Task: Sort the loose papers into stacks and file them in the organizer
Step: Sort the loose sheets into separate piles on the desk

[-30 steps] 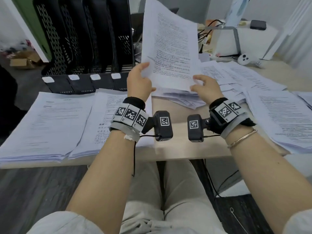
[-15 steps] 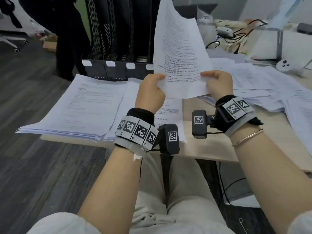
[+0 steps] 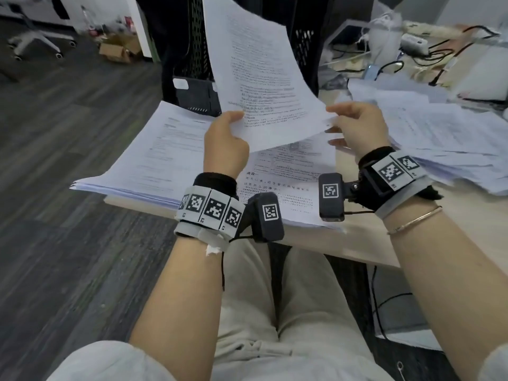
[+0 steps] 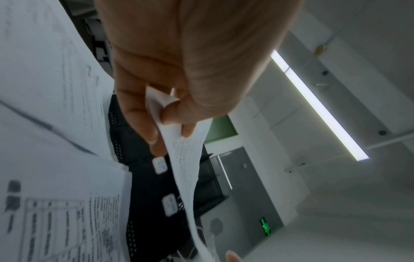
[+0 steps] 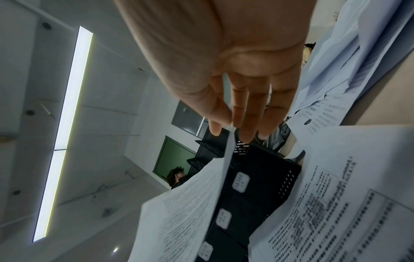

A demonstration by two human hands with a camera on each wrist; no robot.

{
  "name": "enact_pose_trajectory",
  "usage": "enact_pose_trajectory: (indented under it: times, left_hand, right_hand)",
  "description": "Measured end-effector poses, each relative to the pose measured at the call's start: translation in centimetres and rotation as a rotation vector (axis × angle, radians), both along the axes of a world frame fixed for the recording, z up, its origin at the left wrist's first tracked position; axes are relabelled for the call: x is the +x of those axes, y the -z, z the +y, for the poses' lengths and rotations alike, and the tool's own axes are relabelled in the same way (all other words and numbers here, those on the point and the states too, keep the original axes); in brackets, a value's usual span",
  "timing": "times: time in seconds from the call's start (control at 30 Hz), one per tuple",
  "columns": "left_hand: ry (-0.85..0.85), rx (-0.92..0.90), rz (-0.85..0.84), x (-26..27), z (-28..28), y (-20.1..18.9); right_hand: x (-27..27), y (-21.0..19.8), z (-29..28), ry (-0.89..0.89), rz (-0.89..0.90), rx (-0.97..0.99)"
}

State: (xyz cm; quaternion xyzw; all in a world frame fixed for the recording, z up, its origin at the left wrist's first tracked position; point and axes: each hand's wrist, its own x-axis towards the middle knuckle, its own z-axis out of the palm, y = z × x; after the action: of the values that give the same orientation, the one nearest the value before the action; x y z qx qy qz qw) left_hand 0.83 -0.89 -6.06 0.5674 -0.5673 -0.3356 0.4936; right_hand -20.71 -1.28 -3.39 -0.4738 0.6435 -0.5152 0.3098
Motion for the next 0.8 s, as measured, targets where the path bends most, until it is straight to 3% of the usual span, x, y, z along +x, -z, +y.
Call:
enact_pose_trajectory:
  times: [0.17, 0.33, 0.57, 0.8]
  left_hand:
    - [-0.192, -0.043, 0.117, 3.3, -1.0, 0.7]
    - [-0.234, -0.044, 0.177, 4.0, -1.4, 0.6]
    - [-0.158, -0.08, 0.18, 1.8, -0.8, -0.7]
    - [0.016, -0.102, 0.079, -3.2, 0.7, -2.0]
  right_hand:
    - [0.6, 0.3, -0.4, -0.071, 0.019, 0.019]
    - [1.2, 0.4, -0.2, -0.139, 0.06, 0.033]
    - [0.4, -0.1, 1.2, -0.208, 0.053, 0.045]
    - [-2.2, -0.5, 3.3, -0.211, -0.045, 0.004]
